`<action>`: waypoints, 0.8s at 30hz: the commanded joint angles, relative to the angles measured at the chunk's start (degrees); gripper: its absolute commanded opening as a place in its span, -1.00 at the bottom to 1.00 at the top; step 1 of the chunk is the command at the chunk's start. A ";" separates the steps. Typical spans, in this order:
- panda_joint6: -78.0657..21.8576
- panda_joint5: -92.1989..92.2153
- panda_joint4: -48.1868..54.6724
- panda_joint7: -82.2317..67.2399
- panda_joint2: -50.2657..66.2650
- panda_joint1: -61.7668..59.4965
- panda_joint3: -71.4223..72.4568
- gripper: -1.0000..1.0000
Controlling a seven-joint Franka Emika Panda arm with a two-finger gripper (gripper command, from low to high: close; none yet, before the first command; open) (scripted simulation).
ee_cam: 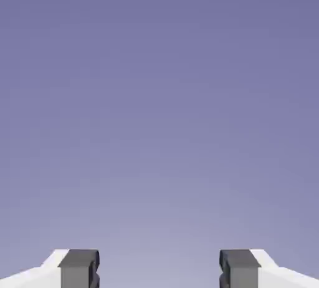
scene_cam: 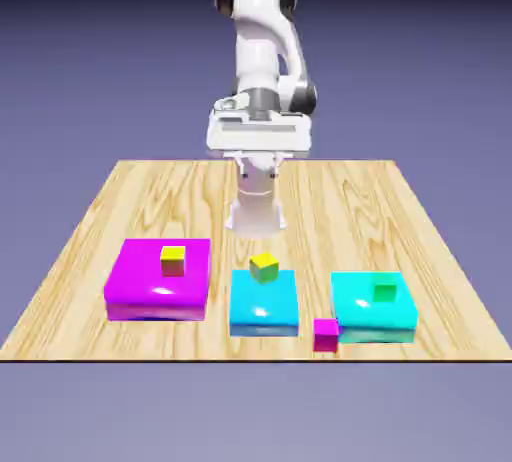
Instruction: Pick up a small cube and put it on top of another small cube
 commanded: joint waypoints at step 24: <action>-17.96 32.16 13.98 -59.81 27.25 22.53 -18.21 0.00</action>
